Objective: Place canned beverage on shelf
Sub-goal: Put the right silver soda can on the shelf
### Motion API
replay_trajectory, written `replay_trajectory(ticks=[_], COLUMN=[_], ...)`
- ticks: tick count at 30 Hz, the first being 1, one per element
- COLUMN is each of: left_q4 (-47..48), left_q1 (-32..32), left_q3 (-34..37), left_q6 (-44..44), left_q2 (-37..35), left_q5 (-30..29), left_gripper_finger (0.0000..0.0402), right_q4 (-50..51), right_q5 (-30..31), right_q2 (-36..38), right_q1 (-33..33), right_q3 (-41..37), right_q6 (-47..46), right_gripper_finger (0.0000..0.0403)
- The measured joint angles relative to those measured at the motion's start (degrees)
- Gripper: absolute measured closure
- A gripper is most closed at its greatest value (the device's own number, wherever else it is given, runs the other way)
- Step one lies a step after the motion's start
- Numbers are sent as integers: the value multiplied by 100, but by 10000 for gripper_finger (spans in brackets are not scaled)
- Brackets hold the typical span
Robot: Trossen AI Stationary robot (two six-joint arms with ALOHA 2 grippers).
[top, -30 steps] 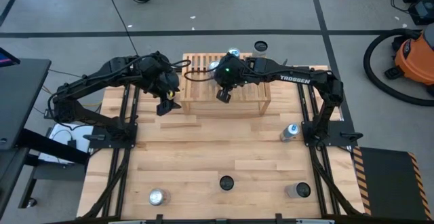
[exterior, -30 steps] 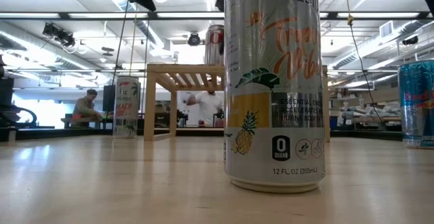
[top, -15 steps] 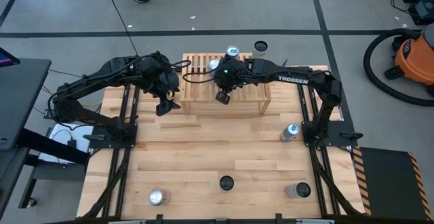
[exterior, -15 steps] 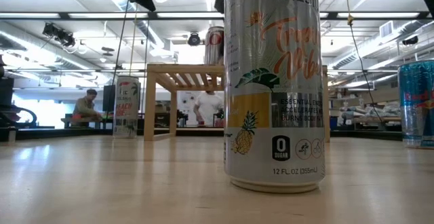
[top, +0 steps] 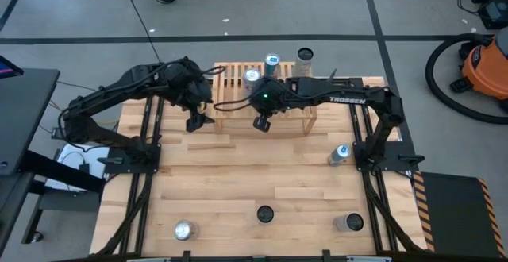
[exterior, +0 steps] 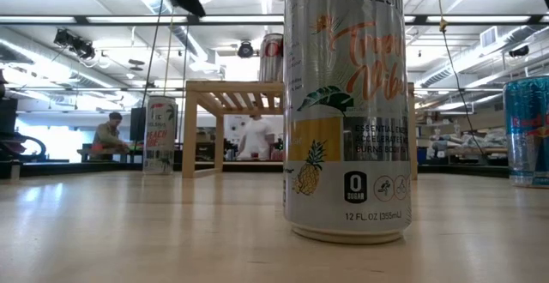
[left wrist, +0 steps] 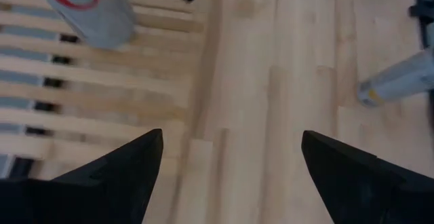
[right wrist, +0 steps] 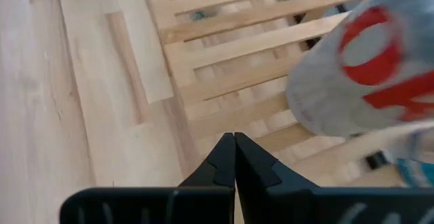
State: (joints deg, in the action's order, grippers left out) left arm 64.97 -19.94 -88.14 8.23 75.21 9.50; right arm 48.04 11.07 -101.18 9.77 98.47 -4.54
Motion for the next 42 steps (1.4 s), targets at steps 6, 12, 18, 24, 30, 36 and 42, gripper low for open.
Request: replay_trajectory(ticks=[6, 12, 18, 24, 30, 36, 42], left_q4=[-120, -867, -1537, -2177, -2396, -2426, -2658], left_q1=[-184, -163, -81, -32, -37, -32, -81], left_q3=[4, 3, 4, 4, 4, 4, 2], left_q6=[889, 1375, 1342, 1033, 885, 865, 869], left_q2=[315, 732, 1188, 1545, 1765, 1879, 1973], left_q5=[13, 341, 367, 391, 418, 433, 433], left_gripper_finger=[47, 47, 47, 47, 47, 47, 47], right_q4=[100, 125, 133, 133, 152, 189, 234], right_q5=[431, 563, 1093, 1188, 1187, 1187, 1185], right_q2=[518, 1126, 1621, 1884, 1890, 1801, 1791], right_q1=[-213, -252, -243, -235, -235, -237, -237], right_q3=[84, 86, 86, 88, 88, 90, 90], right_q6=[-151, -219, -240, -238, -140, -24, 15], right_gripper_finger=[395, 395, 391, 391, 391, 390, 390])
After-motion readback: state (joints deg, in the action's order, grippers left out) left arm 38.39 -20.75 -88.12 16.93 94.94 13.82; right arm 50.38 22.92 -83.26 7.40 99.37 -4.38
